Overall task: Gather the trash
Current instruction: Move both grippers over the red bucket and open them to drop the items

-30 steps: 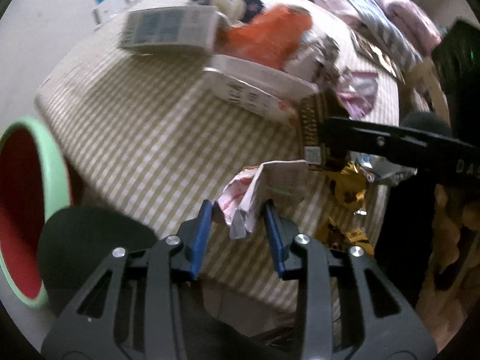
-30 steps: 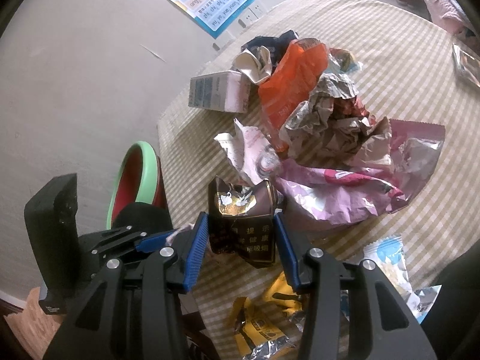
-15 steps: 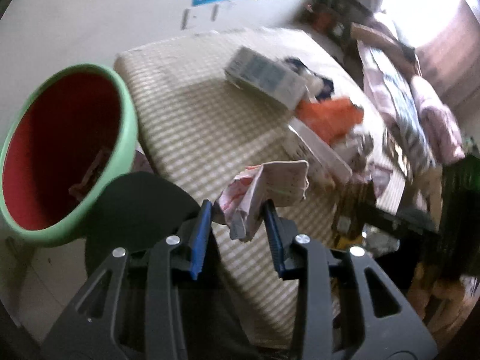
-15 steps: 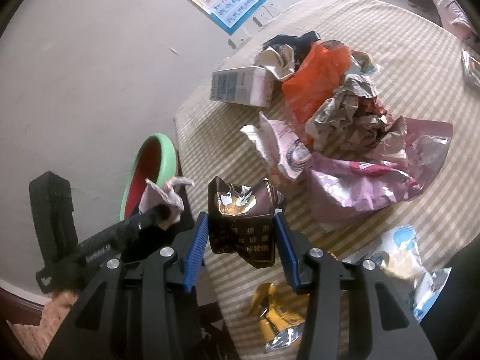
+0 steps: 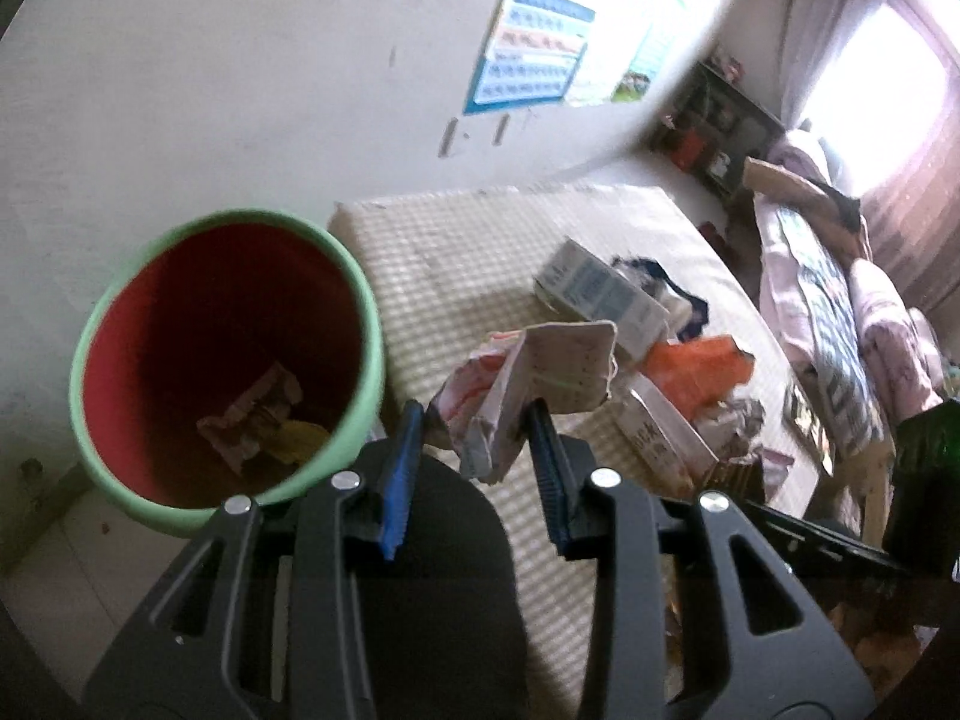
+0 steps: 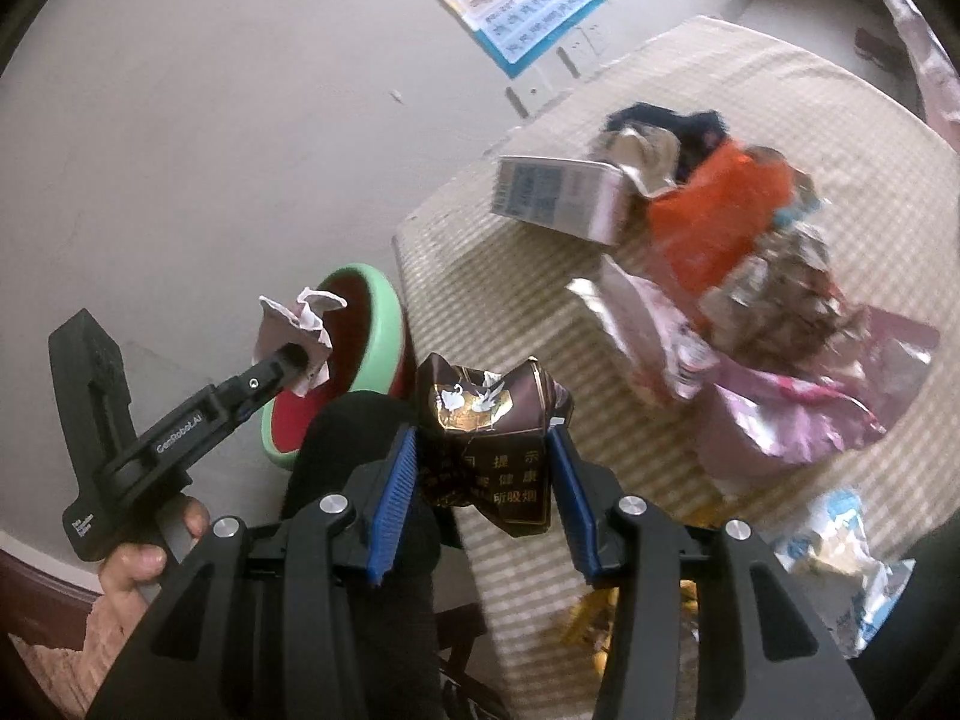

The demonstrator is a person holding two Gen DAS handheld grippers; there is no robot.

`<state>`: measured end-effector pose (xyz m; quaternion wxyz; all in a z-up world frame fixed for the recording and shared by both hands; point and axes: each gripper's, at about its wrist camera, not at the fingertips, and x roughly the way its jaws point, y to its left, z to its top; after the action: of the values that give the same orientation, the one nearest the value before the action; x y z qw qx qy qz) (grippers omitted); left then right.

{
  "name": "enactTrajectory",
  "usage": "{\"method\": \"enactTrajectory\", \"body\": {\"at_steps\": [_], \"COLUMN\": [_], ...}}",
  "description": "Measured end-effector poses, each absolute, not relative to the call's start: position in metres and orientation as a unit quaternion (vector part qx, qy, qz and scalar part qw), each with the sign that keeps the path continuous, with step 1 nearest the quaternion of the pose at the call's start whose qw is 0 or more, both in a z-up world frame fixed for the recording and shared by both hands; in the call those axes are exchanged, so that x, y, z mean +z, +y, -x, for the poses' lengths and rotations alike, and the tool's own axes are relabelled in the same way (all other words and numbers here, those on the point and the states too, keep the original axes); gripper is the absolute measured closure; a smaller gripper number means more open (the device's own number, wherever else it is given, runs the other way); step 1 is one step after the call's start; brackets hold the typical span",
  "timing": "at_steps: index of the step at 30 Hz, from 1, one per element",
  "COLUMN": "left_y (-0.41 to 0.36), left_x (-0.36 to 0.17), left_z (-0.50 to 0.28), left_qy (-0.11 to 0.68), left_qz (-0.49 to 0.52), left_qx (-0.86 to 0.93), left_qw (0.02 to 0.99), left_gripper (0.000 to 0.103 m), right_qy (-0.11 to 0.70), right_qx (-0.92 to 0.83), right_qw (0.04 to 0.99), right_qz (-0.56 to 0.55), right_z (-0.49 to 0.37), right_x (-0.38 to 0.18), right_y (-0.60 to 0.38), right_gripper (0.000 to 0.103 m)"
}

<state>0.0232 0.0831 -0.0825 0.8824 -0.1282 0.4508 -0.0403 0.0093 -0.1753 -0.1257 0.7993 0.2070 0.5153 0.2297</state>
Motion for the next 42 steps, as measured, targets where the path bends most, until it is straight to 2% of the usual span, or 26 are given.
{"method": "enactTrajectory", "body": {"at_steps": [31,42], "left_y": [0.223,0.244], "left_x": [-0.096,-0.108], "left_z": [0.002,0.003], "left_qy": [0.410,0.417], "left_qz": [0.203,0.199], "left_qx": [0.116,0.138], "left_qw": [0.881,0.876], "left_gripper": [0.068,0.068], "right_qy": [0.532,0.535], "right_qx": [0.289,0.295], "right_qw": [0.783,0.785], "right_qz": [-0.143,-0.107], "right_z": [-0.060,-0.076], "right_x": [-0.120,-0.129], "right_y": [-0.043,-0.001], "right_gripper": [0.059,0.059]}}
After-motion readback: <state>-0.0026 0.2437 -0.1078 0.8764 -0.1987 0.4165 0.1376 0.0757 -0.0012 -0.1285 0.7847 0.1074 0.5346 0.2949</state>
